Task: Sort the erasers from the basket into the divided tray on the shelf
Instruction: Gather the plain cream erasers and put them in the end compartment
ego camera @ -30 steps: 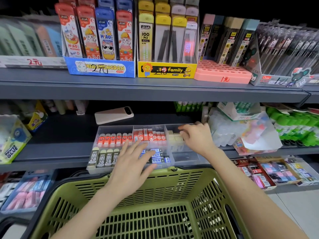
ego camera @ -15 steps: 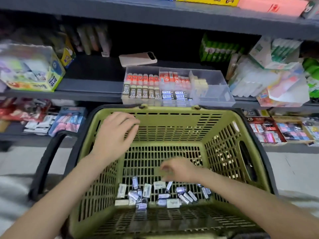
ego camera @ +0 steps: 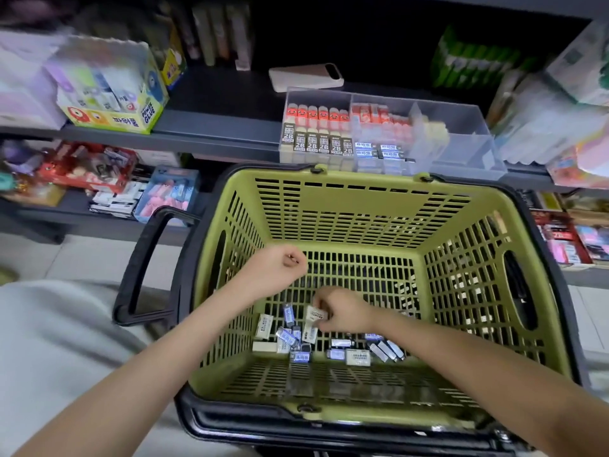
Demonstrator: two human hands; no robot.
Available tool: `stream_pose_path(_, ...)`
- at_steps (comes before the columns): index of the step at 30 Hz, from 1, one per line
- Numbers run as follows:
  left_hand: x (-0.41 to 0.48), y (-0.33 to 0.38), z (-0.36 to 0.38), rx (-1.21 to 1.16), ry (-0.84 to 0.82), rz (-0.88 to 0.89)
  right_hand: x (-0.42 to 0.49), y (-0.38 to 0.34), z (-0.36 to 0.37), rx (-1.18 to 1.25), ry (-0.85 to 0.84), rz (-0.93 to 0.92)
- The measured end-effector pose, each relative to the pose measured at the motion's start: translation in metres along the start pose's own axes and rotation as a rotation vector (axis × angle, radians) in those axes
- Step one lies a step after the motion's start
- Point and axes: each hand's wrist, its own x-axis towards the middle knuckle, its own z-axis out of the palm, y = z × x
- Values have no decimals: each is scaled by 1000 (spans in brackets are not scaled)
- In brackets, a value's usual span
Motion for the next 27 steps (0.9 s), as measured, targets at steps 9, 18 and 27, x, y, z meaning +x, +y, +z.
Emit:
stream_pose_path(9, 4, -3, -15, -290, 64, -107, 22, -3, 11, -88, -349, 80)
stream_pose_path(18, 8, 5, -3, -313, -38, -193, -11, -4, -13, 418, 1, 287)
stream_pose_path(27, 15, 24, 47, -1099, -127, -358, -56, -38, -75, 1355, 9, 145)
